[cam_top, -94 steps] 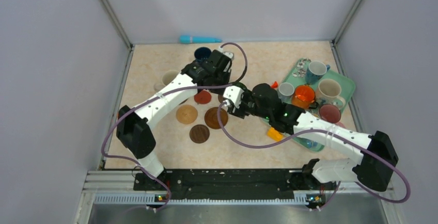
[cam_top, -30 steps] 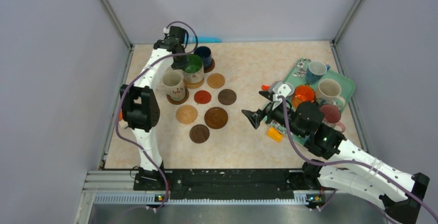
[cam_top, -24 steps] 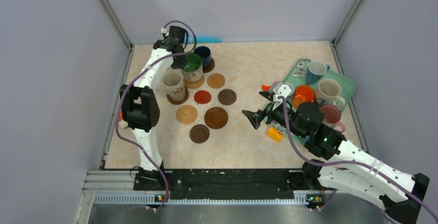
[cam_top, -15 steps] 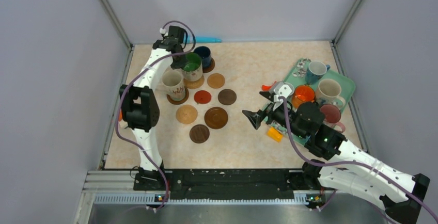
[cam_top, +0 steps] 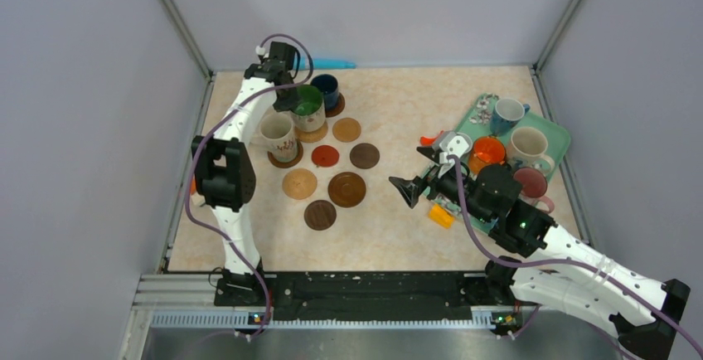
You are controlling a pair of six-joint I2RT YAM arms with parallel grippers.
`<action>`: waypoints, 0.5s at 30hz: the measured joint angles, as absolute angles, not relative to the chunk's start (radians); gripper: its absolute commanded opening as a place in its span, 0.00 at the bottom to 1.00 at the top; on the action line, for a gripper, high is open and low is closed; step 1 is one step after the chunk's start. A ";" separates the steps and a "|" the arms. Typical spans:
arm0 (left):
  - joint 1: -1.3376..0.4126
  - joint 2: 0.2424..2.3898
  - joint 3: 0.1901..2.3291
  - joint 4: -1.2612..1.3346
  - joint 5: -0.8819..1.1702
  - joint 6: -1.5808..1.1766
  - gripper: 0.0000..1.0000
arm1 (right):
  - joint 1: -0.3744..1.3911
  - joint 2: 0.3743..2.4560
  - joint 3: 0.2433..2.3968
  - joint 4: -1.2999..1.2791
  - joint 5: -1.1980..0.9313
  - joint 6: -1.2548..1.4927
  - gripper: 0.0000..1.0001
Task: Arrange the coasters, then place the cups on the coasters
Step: Place the cup on the coaster.
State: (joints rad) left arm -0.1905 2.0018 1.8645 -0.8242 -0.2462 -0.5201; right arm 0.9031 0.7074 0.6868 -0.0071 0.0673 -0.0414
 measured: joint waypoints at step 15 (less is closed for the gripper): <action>-0.191 2.016 1.883 -0.847 -0.225 -0.494 0.00 | 0.903 0.707 0.687 -0.007 0.067 -0.041 0.99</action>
